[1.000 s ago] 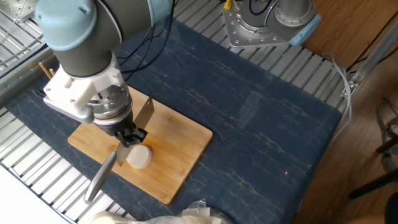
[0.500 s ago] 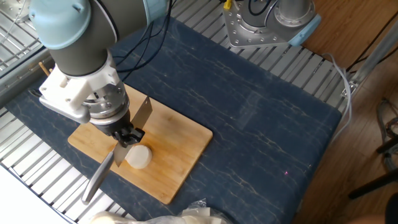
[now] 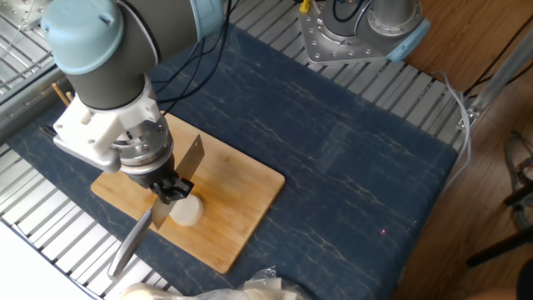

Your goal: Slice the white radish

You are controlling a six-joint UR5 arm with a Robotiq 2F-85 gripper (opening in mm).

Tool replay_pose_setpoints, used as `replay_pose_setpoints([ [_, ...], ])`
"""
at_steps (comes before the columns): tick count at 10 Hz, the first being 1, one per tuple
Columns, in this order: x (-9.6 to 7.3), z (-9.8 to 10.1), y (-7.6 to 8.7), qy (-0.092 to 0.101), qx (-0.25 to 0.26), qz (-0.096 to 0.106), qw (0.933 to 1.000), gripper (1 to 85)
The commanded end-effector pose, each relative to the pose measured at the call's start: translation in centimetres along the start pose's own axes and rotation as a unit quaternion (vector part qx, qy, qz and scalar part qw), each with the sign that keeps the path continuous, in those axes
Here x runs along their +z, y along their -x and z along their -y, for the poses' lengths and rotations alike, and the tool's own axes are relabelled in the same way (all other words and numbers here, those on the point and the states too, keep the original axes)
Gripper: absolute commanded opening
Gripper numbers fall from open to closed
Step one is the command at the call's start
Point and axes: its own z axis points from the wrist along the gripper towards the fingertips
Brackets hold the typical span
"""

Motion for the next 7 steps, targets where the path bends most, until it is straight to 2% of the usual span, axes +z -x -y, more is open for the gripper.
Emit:
replay_pose_setpoints([
  [1, 0.03, -0.45, 0.3, 0.004, 0.007, 0.001, 1.0, 1.0],
  [7, -0.03, -0.84, 0.4, 0.003, 0.013, 0.001, 0.9999, 1.0],
])
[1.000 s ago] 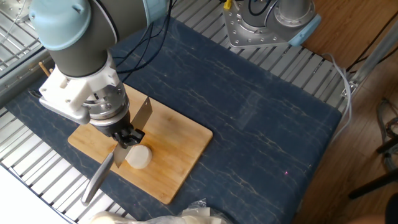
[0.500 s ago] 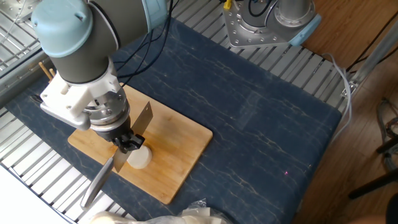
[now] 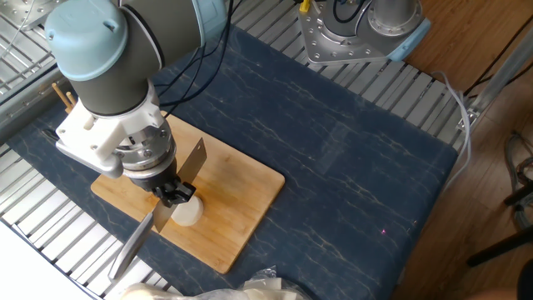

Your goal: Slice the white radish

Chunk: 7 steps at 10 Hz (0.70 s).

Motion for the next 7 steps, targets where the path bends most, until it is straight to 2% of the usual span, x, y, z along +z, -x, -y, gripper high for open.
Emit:
replay_pose_setpoints([
  [1, -0.09, -0.33, 0.16, 0.005, 0.005, 0.002, 1.0, 1.0],
  [7, 0.28, -0.18, 0.32, 0.002, 0.006, 0.002, 1.0, 1.0],
])
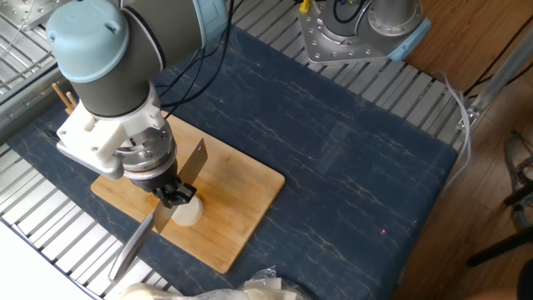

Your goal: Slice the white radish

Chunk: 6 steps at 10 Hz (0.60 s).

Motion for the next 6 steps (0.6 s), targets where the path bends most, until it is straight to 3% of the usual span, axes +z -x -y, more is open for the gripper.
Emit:
replay_pose_setpoints([
  [1, 0.2, -0.1, 0.21, 0.004, 0.003, 0.002, 1.0, 1.0],
  [6, 1.09, 0.42, 0.71, -0.004, 0.002, 0.007, 1.0, 1.0],
])
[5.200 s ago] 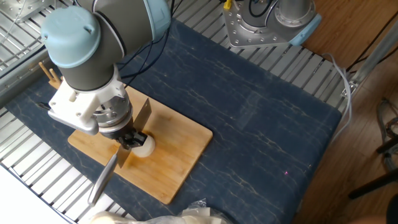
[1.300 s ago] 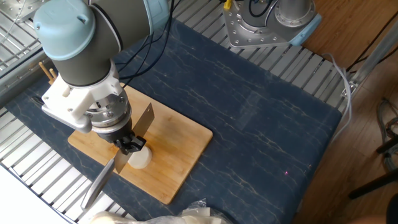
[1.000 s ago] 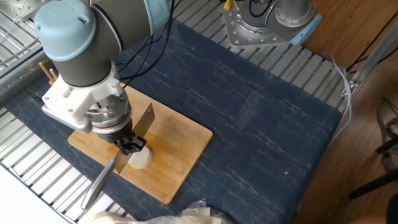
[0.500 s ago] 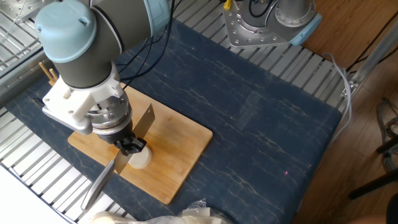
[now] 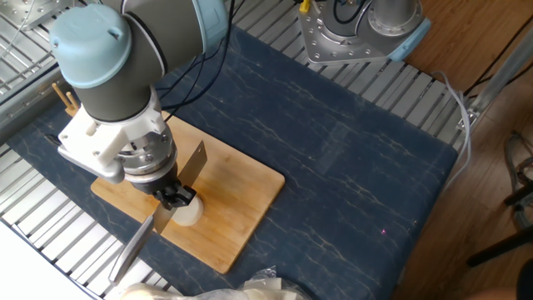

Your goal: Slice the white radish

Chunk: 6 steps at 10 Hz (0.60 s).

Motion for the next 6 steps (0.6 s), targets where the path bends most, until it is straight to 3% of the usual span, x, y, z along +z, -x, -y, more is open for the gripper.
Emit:
replay_pose_setpoints([
  [1, 0.73, 0.39, 0.64, 0.0, 0.0, 0.008, 1.0, 1.0],
  [3, 1.51, 0.55, 1.11, -0.003, -0.002, 0.016, 0.9999, 1.0],
  [6, 1.29, 0.39, 1.13, 0.0, -0.004, 0.02, 0.9998, 1.0],
])
